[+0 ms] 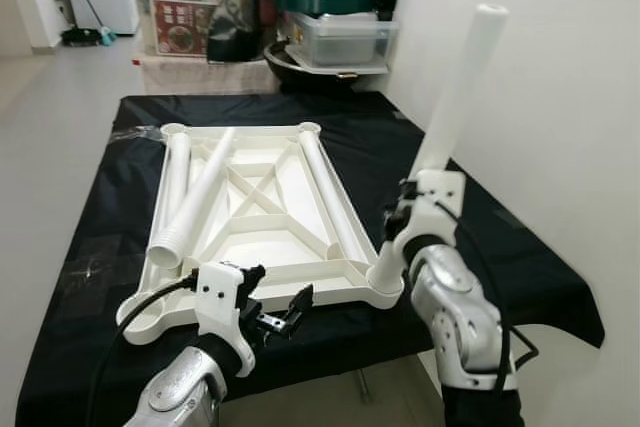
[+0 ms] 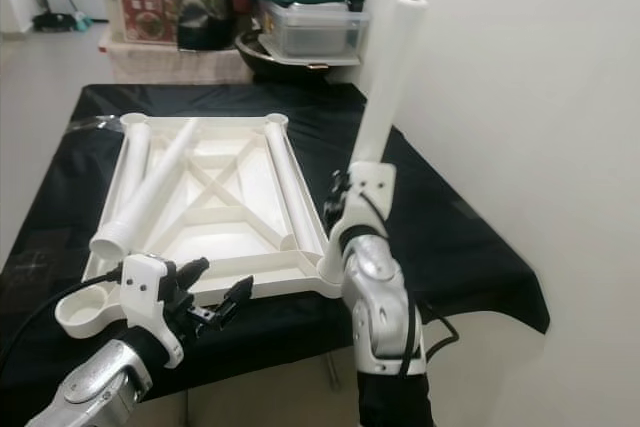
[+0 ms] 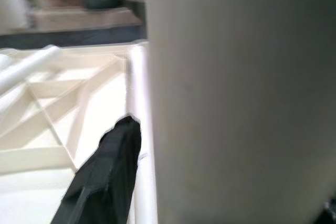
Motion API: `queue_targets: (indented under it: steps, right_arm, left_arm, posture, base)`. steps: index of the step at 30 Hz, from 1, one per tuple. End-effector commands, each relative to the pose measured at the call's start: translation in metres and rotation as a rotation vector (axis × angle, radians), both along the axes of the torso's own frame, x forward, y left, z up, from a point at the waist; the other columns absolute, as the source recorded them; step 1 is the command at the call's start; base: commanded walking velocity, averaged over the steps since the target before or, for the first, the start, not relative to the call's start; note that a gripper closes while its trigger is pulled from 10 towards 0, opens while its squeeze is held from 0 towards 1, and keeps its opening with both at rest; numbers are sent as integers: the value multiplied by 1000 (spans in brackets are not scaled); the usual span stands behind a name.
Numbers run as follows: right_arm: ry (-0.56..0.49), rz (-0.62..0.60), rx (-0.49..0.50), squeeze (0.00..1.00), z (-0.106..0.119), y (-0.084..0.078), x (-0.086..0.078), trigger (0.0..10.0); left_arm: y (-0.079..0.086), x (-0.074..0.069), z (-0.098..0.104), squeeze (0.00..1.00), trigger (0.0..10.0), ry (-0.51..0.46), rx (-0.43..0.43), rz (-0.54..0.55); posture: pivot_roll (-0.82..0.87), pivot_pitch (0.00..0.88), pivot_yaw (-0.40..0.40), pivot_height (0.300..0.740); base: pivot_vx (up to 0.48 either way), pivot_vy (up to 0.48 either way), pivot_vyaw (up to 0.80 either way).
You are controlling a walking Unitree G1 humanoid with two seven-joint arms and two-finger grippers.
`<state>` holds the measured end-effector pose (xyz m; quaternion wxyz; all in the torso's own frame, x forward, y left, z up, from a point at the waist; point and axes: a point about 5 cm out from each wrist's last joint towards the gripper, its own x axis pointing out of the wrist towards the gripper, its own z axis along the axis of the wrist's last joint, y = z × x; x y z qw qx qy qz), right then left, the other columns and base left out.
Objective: Building children table
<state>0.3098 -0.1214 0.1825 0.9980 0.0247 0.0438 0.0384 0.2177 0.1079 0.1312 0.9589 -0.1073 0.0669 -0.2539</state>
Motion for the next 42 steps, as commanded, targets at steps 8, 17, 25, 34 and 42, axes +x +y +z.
queue_targets:
  steps: [8, 17, 25, 34, 42]
  right_arm:
    - [-146, 720, -86, 0, 43, -12, -2, 10000]
    - [-51, 1061, -153, 0, 20, -19, -20, 0]
    - [64, 412, -43, 0, -9, -44, 34, 0]
    - [112, -186, -41, 0, -23, -52, 15, 0]
    - [-26, -7, -26, 1000, 3, 10, 0, 10000]
  left_arm:
    - [-2, 7, -1, 0, 10000, 5, -10, -14]
    - [-5, 10, 1, 0, 10000, -5, -21, -9]
    - [-4, 5, -1, 0, 10000, 3, -22, -8]
    - [-4, 1, -2, 0, 10000, 10, -17, -19]
    - [-1, 2, -2, 0, 10000, 10, -8, -28]
  posture:
    - [157, 0, -97, 740]
    - [168, 0, -110, 740]
    - [167, 0, -111, 740]
    - [171, 0, -96, 740]
    - [155, 0, -68, 740]
  base:
    - [0, 0, 0]
    - [0, 0, 0]
    - [0, 0, 0]
    - [0, 0, 0]
    - [0, 0, 0]
